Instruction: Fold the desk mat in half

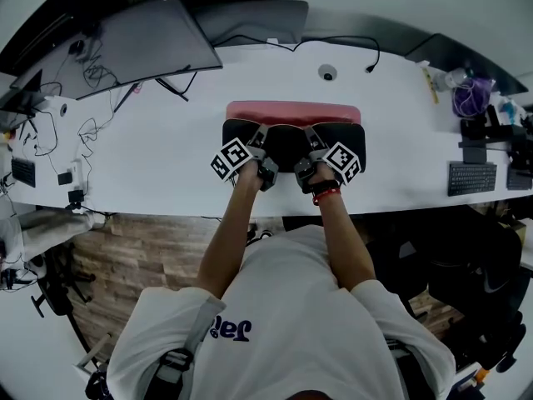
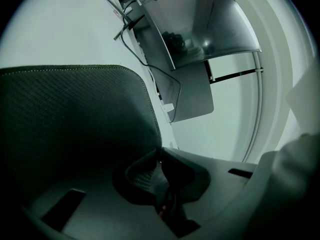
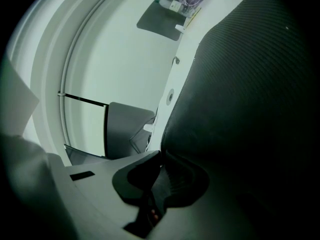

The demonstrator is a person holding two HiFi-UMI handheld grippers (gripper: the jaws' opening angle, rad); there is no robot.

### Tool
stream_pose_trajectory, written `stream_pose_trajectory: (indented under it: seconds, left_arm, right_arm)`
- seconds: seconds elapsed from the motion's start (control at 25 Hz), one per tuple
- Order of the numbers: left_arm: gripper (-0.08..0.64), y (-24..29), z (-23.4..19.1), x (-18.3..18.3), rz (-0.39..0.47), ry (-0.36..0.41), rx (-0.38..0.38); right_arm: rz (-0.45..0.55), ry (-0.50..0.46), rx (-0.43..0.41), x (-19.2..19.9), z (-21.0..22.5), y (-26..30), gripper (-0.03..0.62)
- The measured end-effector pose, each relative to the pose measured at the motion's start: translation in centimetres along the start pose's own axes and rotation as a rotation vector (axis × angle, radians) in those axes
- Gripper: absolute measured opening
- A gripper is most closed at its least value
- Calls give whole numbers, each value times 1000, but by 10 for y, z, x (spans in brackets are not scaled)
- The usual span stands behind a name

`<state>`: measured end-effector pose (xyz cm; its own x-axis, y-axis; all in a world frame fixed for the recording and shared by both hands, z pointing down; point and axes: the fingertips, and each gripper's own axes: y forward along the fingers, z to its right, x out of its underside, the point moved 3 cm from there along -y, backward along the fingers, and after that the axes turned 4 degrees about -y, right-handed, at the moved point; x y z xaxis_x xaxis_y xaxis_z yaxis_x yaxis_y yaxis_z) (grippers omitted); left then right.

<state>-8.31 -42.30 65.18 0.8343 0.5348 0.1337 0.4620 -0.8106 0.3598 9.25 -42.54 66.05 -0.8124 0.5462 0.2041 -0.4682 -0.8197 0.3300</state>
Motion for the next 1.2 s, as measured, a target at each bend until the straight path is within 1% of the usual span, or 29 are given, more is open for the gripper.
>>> stream_pose_trajectory:
  seconds: [0.6,1.2]
  left_arm:
    - [35,41,3,-26,18,-10,-6]
    - [47,72,1,-43,16,-46,-9]
  right_arm:
    - [-8,16,6,-24,-2,44,34]
    - [-9,37,27,-41,0,74,43]
